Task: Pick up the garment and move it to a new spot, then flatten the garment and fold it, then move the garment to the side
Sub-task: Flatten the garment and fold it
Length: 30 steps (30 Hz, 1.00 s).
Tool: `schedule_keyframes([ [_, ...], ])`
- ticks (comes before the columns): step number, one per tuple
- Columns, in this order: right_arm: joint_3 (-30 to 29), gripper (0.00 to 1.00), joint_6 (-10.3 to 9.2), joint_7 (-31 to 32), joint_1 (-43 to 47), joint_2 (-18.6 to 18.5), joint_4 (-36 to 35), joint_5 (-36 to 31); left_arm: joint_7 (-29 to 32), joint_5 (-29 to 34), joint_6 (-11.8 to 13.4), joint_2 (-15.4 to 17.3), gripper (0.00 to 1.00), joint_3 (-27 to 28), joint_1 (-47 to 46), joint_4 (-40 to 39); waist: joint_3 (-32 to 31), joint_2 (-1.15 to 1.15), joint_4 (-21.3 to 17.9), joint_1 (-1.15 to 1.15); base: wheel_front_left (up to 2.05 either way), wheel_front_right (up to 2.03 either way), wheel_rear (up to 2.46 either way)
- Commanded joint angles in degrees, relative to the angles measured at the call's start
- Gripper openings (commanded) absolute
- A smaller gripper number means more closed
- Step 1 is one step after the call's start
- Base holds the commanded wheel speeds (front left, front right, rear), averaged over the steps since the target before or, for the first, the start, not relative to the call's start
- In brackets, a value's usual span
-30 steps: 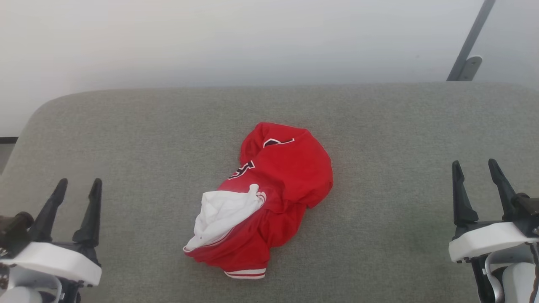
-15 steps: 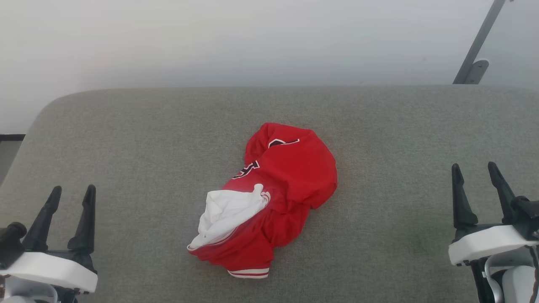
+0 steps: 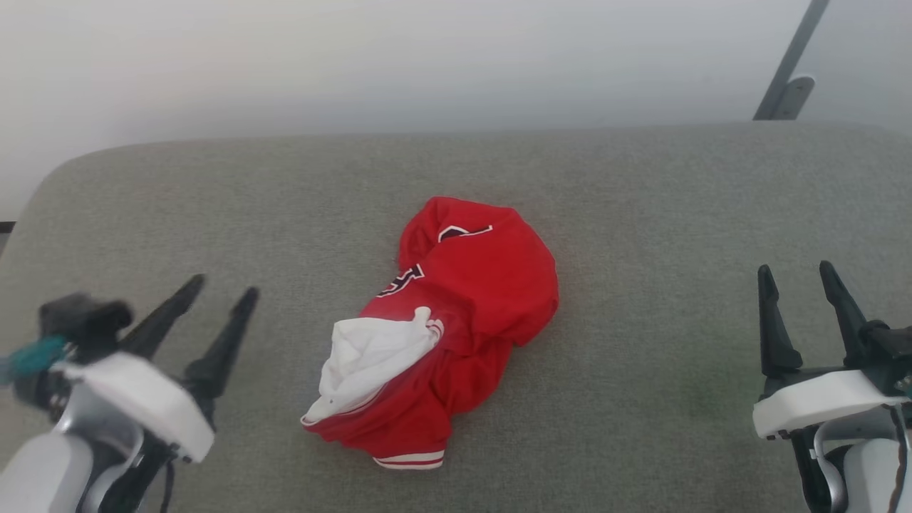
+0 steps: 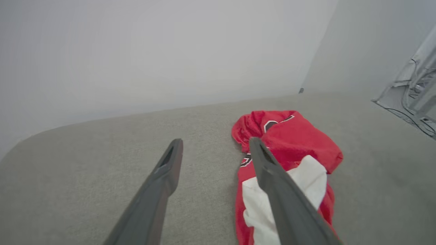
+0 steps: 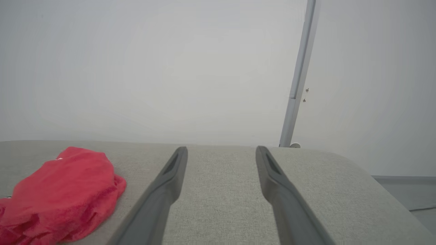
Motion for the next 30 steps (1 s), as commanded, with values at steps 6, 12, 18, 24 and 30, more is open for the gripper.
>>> schedule_keyframes([
  [6,0.71,1.00,-0.02,-0.57,-1.69,0.27,0.93,0.29,14.85,-1.47,-0.74,1.90,1.00,-6.32,-7.83,-3.54,1.72,0.00,-1.95,0.00,0.00,0.00,0.00],
  [12,1.70,1.00,-0.02,-0.90,-3.59,1.20,1.42,0.45,30.16,-2.85,-0.35,2.69,1.00,-12.26,-14.62,-2.80,4.37,0.00,-4.42,0.00,0.00,0.00,0.00],
  [18,2.83,1.00,-0.01,-1.16,-5.39,2.29,2.33,0.40,42.60,-4.03,2.44,2.87,1.00,-15.72,-18.69,1.77,7.52,0.00,-7.17,0.00,0.00,0.00,0.00],
  [24,2.95,1.00,-0.02,-1.15,-6.60,3.04,2.40,0.31,50.53,-4.73,6.27,2.63,1.00,-17.11,-20.59,6.62,9.44,0.00,-9.02,0.00,0.00,0.00,0.00],
  [30,2.55,1.00,-0.02,-1.15,-7.00,3.29,2.25,0.24,51.80,-6.46,6.24,1.42,0.00,-17.10,-21.84,8.59,10.12,0.00,-9.66,0.00,0.00,0.00,0.00],
])
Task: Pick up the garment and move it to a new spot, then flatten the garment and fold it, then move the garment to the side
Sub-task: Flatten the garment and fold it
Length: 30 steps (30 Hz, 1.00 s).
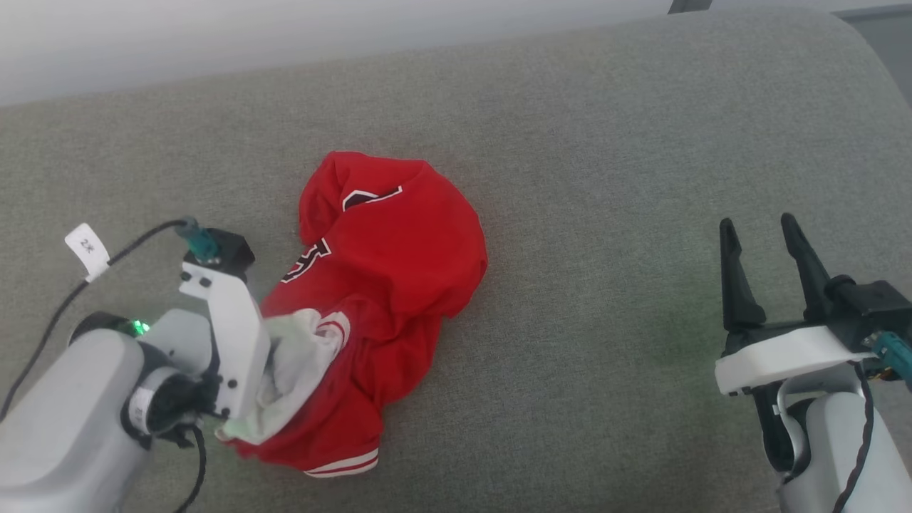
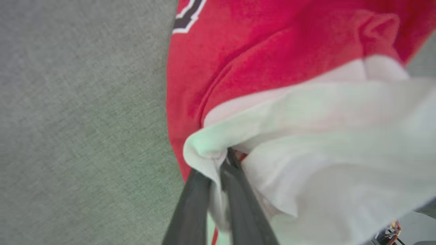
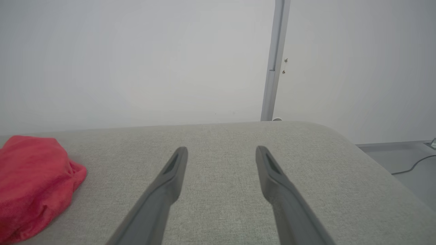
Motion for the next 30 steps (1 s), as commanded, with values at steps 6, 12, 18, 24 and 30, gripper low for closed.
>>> schedule_keyframes([
  [6,-1.10,1.00,-0.02,-0.33,0.07,-0.08,-0.53,-0.46,-2.69,-1.96,1.44,0.23,0.00,3.74,-2.03,-0.24,-0.07,0.00,0.69,0.00,0.00,0.00,0.00],
  [12,-1.95,1.00,-0.02,-0.32,0.52,-0.12,-0.79,-1.26,-4.84,-3.65,4.47,1.65,0.00,8.02,-1.33,-1.59,-0.48,0.00,1.84,0.00,0.00,0.00,0.00],
  [18,-2.25,1.00,-0.02,-0.32,0.44,-0.36,-0.92,-1.63,-8.87,-5.33,9.22,4.15,0.00,15.08,2.00,-1.16,-0.51,0.00,2.91,0.00,0.00,0.00,0.00],
  [24,-2.30,1.00,-0.02,-0.33,-0.02,-0.67,-0.95,-1.75,-12.86,-6.78,11.31,5.48,0.00,19.58,6.46,4.39,-0.06,0.00,3.44,0.00,0.00,0.00,0.00],
  [30,-2.04,1.00,-0.02,-0.33,-0.52,-0.78,-0.89,-2.08,-15.84,-7.92,10.30,3.95,0.00,20.64,8.67,11.95,0.50,0.00,3.48,0.00,0.00,0.00,0.00],
])
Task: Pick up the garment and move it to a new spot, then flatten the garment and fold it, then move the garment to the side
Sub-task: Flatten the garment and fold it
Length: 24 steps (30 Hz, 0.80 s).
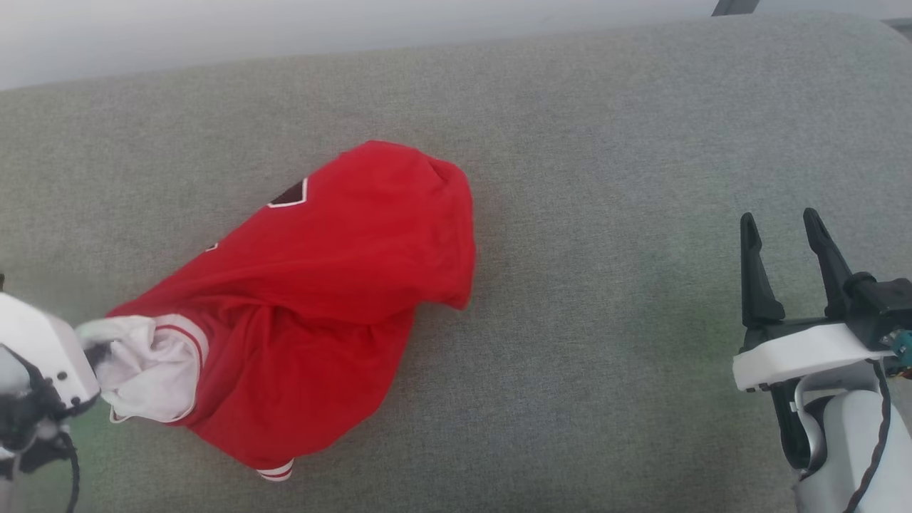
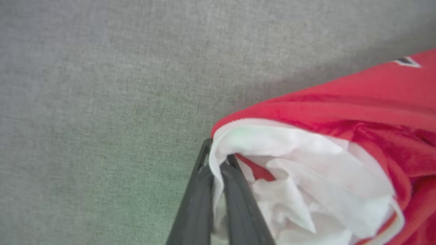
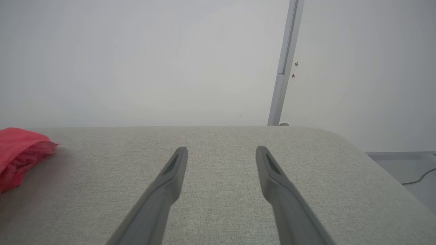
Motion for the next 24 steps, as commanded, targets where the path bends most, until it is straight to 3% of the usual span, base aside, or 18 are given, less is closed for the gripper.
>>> schedule_keyframes([
  [1,0.14,1.00,-0.02,-0.32,-0.40,-0.23,0.08,-0.40,-0.83,-0.71,-0.72,-0.77,0.00,0.03,-0.02,2.30,0.14,0.00,0.14,0.00,0.00,0.00,0.00],
  [5,0.41,1.00,-0.02,-0.32,-0.56,-0.57,0.70,-0.21,-3.21,-0.60,-3.51,-1.98,0.00,-0.23,-1.80,5.86,0.11,0.00,0.60,0.00,0.00,0.00,0.00],
  [6,0.45,1.00,-0.02,-0.32,-0.48,-0.52,0.77,-0.31,-4.00,-0.43,-4.35,-2.12,0.32,-0.22,-2.39,6.36,-0.01,0.00,0.84,0.00,0.00,0.00,0.00],
  [7,0.55,1.00,-0.02,-0.32,-0.33,-0.51,0.82,-0.39,-4.68,-0.44,-5.00,-2.30,0.50,-0.18,-2.77,6.73,-0.19,0.00,1.10,0.00,0.00,0.00,0.00],
  [8,0.52,1.00,-0.02,-0.32,-0.17,-0.69,0.93,-0.40,-5.35,-0.21,-5.70,-2.30,0.98,-0.27,-3.23,7.00,-0.37,0.00,1.41,0.00,0.00,0.00,0.00],
  [14,1.01,1.00,-0.02,-0.26,0.61,-1.43,1.46,0.12,-11.27,1.42,-9.28,-2.60,1.00,-0.64,-4.80,4.91,-1.83,0.00,3.74,0.00,0.00,0.00,0.00],
  [20,3.21,1.00,-0.02,0.16,1.03,-2.42,1.91,0.98,-23.86,5.94,-13.31,-2.99,1.00,-0.83,-2.69,-1.34,-3.08,0.00,6.80,0.00,0.00,0.00,0.00],
  [24,4.70,1.00,-0.02,0.74,1.14,-3.00,1.99,1.23,-30.99,9.61,-13.70,-3.03,1.00,-1.17,-0.91,-4.25,-3.57,0.00,8.52,0.00,0.00,0.00,0.00],
])
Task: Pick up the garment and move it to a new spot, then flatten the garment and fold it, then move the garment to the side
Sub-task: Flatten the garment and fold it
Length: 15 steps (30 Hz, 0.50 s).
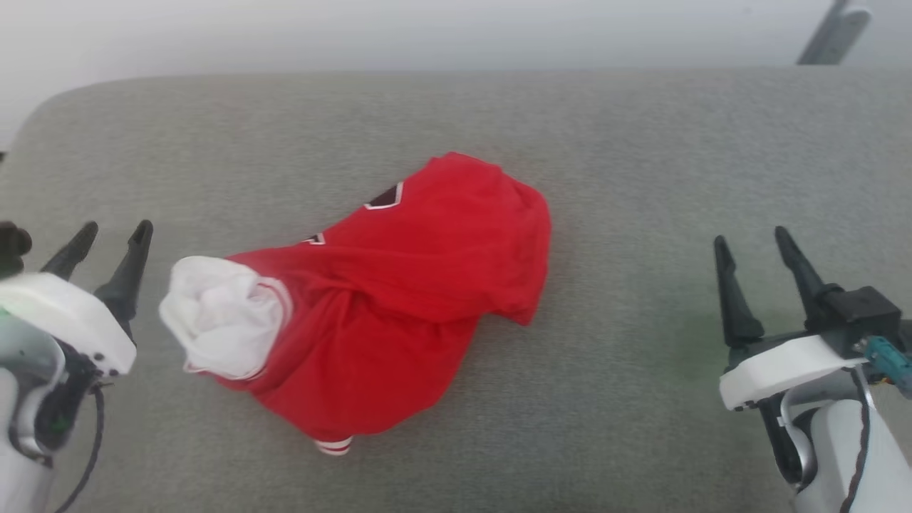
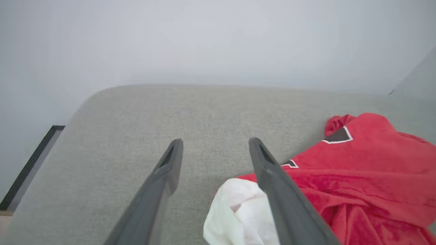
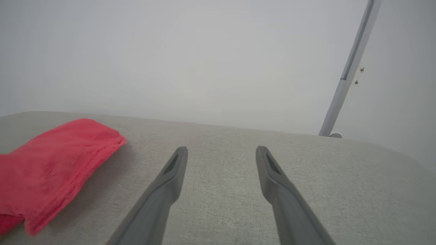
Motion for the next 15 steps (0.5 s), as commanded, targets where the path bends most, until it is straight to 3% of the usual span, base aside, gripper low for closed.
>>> schedule_keyframes([
  [1,0.74,1.00,-0.02,0.35,0.23,-0.22,0.03,0.20,-2.13,0.62,0.09,-0.34,1.00,0.19,1.47,-0.65,-0.58,0.00,1.38,0.00,0.00,0.00,0.00],
  [9,6.96,1.00,-0.02,2.63,-0.64,-1.95,-0.76,2.09,-17.38,5.42,1.30,-3.16,1.00,0.92,8.35,-5.34,-1.46,0.00,5.60,0.00,0.00,0.00,0.00],
  [15,12.58,1.00,-0.02,6.59,-1.73,-3.49,-0.83,4.98,-21.17,6.17,1.96,-7.08,1.00,2.55,12.09,-5.74,-1.72,0.00,8.32,0.00,0.00,0.00,0.00],
])
